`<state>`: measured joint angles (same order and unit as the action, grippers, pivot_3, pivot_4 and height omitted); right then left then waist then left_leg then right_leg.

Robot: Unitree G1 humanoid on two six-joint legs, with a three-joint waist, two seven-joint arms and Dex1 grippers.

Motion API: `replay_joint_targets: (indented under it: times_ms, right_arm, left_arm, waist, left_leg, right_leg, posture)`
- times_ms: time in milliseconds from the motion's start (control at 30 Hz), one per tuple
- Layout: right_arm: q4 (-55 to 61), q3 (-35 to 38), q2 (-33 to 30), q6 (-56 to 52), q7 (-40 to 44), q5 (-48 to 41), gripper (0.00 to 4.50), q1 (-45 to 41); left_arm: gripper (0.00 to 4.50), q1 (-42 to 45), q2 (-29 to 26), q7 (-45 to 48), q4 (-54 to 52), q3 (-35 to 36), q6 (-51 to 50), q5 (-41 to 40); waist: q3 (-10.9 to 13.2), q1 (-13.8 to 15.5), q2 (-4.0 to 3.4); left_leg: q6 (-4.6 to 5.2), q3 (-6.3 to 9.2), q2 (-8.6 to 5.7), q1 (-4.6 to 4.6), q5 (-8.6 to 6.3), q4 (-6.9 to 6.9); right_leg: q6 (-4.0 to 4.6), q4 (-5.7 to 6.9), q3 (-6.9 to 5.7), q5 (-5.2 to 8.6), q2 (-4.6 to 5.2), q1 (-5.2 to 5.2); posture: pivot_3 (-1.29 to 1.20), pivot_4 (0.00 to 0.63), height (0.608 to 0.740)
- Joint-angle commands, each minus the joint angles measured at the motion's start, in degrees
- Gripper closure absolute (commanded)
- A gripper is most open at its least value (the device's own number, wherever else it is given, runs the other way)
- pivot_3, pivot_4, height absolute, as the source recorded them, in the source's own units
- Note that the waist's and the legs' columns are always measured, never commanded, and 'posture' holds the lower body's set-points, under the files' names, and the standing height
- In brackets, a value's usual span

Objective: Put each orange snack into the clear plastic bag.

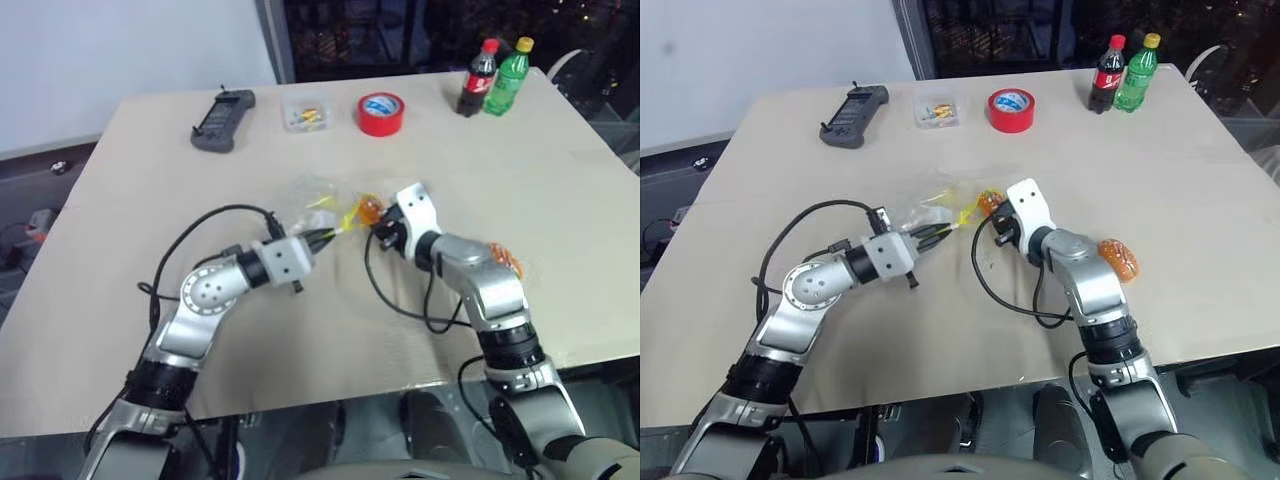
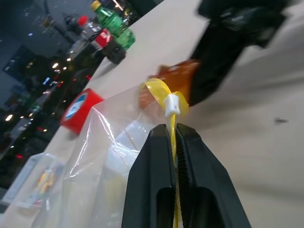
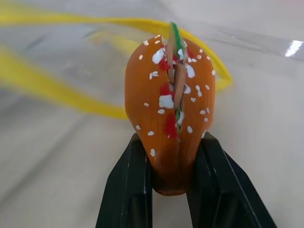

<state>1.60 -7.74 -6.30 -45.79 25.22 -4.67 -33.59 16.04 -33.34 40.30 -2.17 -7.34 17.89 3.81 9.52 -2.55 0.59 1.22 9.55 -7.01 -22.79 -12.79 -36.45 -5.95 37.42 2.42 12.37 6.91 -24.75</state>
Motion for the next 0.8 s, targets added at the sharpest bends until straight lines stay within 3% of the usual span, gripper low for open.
replay_joint_targets:
  times_ms: [33,267,500,633,800]
  right_arm:
    - [-1.7,0.6,-0.1,2.2,2.1,-2.5,3.61,-2.7]
    - [4.6,-2.8,-5.4,1.2,7.7,-4.7,3.61,0.4]
    - [0.0,-6.1,-8.3,11.6,2.2,3.7,3.61,-0.2]
    - [-1.7,-2.6,-5.1,12.2,-0.9,2.3,3.61,-1.6]
    - [-5.5,4.8,3.4,7.7,-4.7,-4.3,3.61,-2.5]
  left_arm:
    - [4.5,-0.9,0.1,-1.8,-2.8,3.1,-2.6,-2.3]
    - [4.5,-0.4,0.4,-1.3,-2.1,5.1,-5.3,-5.9]
    - [4.5,5.6,0.4,5.6,2.1,3.2,-3.7,-9.6]
    - [4.5,8.8,-0.7,13.3,6.4,0.3,-1.3,-10.8]
    - [4.5,11.1,0.1,17.2,12.1,-1.9,4.0,-9.7]
  waist:
    - [0.0,0.2,0.0]
    - [0.0,0.3,0.0]
    - [0.0,0.3,0.0]
    - [0.0,0.0,0.01]
    - [0.0,0.0,0.0]
  left_leg:
    - [0.11,0.01,0.0,0.0,-0.06,0.0]
    - [0.11,0.03,-0.02,-0.03,-0.07,0.0]
    - [0.1,0.02,-0.02,-0.01,-0.06,-0.03]
    - [-0.05,-0.03,-0.02,-0.02,0.03,-0.04]
    - [-0.06,-0.03,0.05,-0.01,0.03,-0.01]
  right_leg:
    - [0.0,0.0,-0.01,0.0,0.0,0.0]
    - [0.0,-0.03,-0.02,0.0,0.02,0.01]
    - [0.0,0.01,-0.04,0.0,0.01,0.02]
    - [0.01,-0.01,-0.01,-0.01,0.01,0.01]
    - [0.02,-0.04,0.02,-0.01,-0.06,0.0]
  posture:
    - [0.0,0.15,0.74]
    - [0.0,0.15,0.74]
    - [0.0,0.15,0.74]
    - [0.0,0.15,0.74]
    - [0.0,0.15,0.74]
